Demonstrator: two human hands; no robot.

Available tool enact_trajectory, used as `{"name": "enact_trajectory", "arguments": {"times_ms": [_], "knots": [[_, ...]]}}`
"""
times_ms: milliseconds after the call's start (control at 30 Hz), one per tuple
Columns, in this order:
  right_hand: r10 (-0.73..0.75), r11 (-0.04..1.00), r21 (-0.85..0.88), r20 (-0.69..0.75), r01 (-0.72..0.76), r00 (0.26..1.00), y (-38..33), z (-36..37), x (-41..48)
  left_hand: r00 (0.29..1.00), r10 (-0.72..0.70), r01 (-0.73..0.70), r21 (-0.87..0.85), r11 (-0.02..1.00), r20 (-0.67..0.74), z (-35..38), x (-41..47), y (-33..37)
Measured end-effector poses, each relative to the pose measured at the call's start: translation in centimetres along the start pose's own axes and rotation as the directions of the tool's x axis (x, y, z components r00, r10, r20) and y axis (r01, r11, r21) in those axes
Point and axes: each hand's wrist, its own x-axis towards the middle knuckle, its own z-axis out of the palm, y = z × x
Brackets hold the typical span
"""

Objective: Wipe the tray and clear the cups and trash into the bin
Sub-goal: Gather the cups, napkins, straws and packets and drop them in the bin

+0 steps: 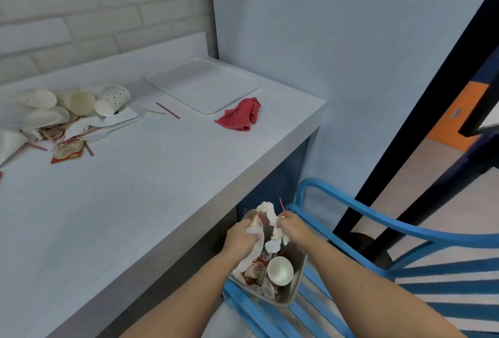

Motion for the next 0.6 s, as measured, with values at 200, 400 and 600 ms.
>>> {"name": "enact_trajectory", "arguments": {"times_ms": [200,400,600], "knots": [[0.199,0.973,0.068,0.22,-0.219,0.955,0.8,1.6,0.6,0.999,-0.041,0.04,0.057,0.998,0.0,0.5,0.8,-1.1],[0.275,0.948,0.061,0.327,-0.311,0.904,0.3,1.5,0.4,0.999,-0.002,0.007,0.091,0.996,-0.053,-0.3,1.0,-0.7],[0.349,0.914,-0.339,0.372,-0.224,0.86,-2.7,1.0,0.5,0.978,0.152,-0.135,0.123,0.983,-0.144,-1.3,0.8,1.1]]}}
